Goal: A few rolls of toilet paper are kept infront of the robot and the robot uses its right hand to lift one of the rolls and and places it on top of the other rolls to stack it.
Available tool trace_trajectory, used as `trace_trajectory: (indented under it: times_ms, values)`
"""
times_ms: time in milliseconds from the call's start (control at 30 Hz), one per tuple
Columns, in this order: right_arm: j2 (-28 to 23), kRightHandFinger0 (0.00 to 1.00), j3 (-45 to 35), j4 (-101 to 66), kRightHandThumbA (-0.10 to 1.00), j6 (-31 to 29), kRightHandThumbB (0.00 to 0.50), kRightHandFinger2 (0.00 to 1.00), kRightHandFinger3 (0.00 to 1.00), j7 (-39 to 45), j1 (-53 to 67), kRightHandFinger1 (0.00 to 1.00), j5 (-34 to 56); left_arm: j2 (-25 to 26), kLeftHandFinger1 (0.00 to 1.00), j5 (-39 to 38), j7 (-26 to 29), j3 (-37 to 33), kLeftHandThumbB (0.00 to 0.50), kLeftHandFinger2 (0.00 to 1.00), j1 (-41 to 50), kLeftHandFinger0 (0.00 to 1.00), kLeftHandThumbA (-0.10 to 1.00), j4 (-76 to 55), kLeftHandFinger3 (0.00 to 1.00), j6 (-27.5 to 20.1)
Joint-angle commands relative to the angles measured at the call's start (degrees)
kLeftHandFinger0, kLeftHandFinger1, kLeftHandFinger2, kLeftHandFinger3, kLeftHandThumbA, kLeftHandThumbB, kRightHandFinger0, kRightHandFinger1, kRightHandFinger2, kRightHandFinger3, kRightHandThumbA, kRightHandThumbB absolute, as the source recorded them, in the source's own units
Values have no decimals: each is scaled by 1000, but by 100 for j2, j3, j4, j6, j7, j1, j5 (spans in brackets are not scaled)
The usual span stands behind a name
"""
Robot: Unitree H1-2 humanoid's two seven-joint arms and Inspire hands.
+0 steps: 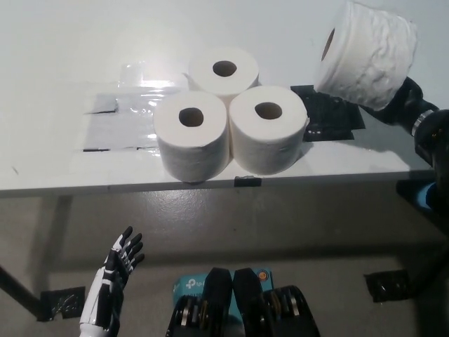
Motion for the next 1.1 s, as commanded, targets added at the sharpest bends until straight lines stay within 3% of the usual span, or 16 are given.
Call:
trace_trajectory:
  times_ms: [0, 67, 167, 367, 467, 1067]
  values:
    - [-115, 0, 320, -343, 953, -54, 104, 0, 1, 166, -483, 0, -10, 34, 1000, -5, -61, -4, 190, 1000, 34, 1000, 1000, -59, 1000, -211]
    - [-100, 0, 545, -339, 962, 24, 118, 0, 0, 90, -570, 0, -110, 25, 1000, -8, -63, -10, 187, 1000, 27, 1000, 1000, -55, 1000, -213]
    - [-68, 0, 864, -307, 960, -160, 81, 0, 0, 239, -643, 0, -229, 26, 1000, -2, -63, -12, 191, 1000, 36, 1000, 1000, -51, 1000, -230]
    - [52, 0, 1403, -241, 958, -334, 78, 0, 0, -176, -874, 0, -482, 23, 1000, 16, -58, -22, 193, 1000, 14, 1000, 1000, -72, 1000, -200]
    - [142, 0, 1588, -195, 934, -386, 101, 0, 0, -384, -976, 0, -608, 28, 1000, -7, -81, -29, 190, 1000, 14, 1000, 1000, -74, 1000, -176]
    - [324, 0, 2154, 90, 969, -582, 95, 0, 0, -692, -1422, 0, -953, 60, 1000, 41, -93, -62, 168, 1000, 46, 1000, 1000, -131, 1000, -171]
